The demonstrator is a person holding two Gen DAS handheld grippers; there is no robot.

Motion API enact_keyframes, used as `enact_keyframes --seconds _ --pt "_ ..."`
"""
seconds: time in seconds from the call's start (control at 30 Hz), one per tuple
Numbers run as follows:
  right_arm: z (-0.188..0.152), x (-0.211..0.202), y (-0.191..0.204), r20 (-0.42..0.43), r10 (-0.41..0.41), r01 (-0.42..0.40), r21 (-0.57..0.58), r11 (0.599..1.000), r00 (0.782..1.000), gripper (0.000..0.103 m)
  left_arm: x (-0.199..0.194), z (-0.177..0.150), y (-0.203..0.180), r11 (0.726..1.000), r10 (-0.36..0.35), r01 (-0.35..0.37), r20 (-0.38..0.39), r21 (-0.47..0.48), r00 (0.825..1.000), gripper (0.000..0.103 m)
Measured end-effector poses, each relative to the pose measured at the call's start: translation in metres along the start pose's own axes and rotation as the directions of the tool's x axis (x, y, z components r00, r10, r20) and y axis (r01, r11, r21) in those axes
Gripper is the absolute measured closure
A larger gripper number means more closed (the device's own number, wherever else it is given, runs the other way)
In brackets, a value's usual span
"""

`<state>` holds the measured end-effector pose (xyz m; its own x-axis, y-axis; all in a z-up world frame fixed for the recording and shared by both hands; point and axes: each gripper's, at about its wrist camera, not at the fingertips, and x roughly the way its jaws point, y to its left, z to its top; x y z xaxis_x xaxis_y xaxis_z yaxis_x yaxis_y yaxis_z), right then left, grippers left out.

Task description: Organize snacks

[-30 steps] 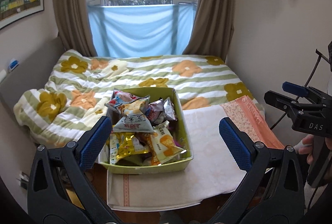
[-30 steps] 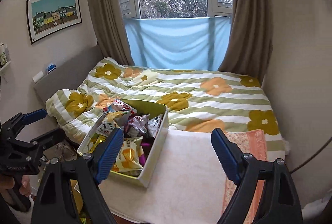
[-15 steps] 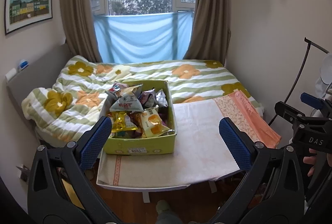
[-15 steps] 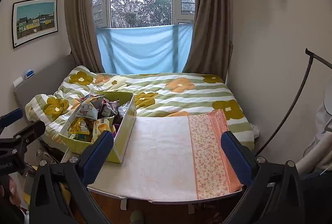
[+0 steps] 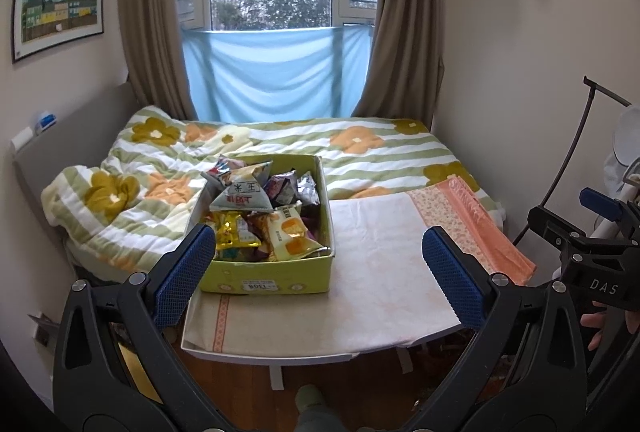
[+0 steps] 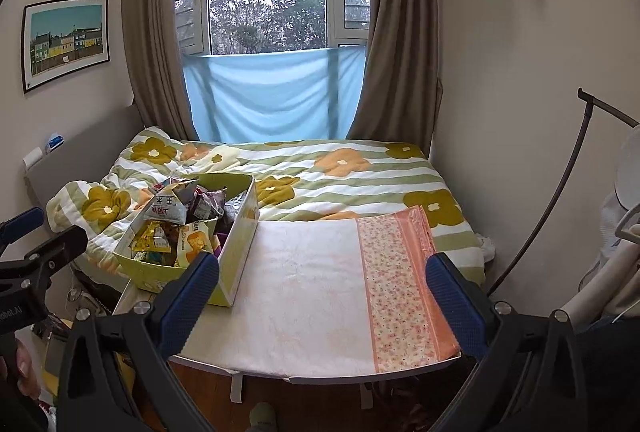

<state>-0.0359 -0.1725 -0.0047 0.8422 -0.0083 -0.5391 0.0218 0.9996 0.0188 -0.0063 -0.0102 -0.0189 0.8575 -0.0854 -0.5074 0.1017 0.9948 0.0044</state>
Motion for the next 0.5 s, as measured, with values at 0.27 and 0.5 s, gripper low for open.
enact_keyframes --seconds 0.27,0.5 --pt "-0.0004 0.001 -0.002 0.0 -0.002 0.002 0.001 1.0 1.0 0.0 0.0016 -0.0004 0.0004 1.0 0.003 -0.003 -0.004 -0.001 1.0 0.0" --pt "0.002 0.004 -0.0012 -0.004 -0.004 0.004 0.0 1.0 1.0 0.0 0.0038 -0.0007 0.0 1.0 0.008 -0.008 -0.007 -0.002 1.0 0.0"
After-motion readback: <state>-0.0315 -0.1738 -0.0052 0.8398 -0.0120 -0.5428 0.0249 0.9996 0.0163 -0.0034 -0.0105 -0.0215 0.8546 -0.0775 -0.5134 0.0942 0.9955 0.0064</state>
